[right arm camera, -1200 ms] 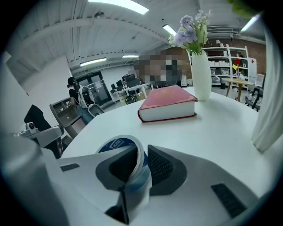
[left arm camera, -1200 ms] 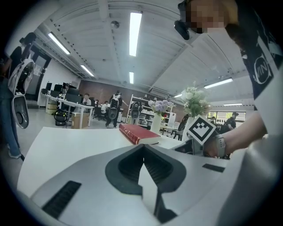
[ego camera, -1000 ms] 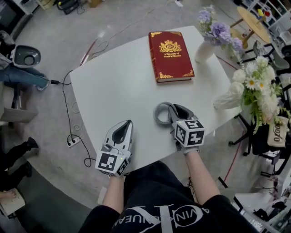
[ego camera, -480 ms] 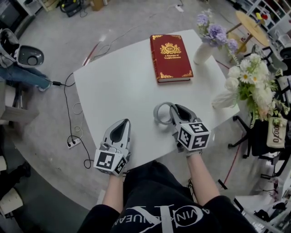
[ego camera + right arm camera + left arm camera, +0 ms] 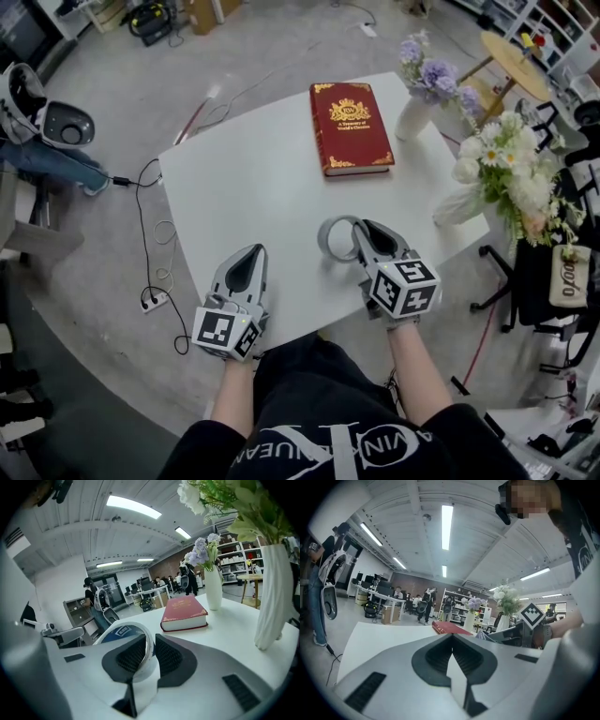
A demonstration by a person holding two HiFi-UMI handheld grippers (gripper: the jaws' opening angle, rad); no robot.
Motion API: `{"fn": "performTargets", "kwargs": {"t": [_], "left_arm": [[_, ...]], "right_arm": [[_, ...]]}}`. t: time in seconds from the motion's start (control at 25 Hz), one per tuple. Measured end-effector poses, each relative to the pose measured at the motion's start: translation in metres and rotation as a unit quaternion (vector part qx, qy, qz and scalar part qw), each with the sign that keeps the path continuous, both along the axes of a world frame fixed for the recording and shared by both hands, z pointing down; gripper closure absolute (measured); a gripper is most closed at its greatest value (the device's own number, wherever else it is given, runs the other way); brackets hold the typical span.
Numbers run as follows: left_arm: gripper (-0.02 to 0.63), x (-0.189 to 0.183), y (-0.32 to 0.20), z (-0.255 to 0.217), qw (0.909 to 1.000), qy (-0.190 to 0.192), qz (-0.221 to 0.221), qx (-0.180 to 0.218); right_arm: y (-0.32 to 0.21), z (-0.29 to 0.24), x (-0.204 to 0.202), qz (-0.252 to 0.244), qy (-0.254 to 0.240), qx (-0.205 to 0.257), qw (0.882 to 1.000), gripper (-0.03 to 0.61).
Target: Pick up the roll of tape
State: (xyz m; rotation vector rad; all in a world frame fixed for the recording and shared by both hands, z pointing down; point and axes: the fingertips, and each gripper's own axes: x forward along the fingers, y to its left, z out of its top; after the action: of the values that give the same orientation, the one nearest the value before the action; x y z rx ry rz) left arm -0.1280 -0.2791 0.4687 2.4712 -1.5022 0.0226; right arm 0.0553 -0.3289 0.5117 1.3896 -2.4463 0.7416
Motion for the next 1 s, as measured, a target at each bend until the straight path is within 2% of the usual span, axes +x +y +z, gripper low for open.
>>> {"fn": "performTargets", "kwargs": {"t": [1.0], "left_arm": [[0.611, -0.032, -0.014, -0.053, 0.9981, 0.003, -0.041, 0.046]], "right_arm": [[-0.005, -0.063, -0.007, -0.011, -0.031, 0.065, 0.997, 0.505]]}}
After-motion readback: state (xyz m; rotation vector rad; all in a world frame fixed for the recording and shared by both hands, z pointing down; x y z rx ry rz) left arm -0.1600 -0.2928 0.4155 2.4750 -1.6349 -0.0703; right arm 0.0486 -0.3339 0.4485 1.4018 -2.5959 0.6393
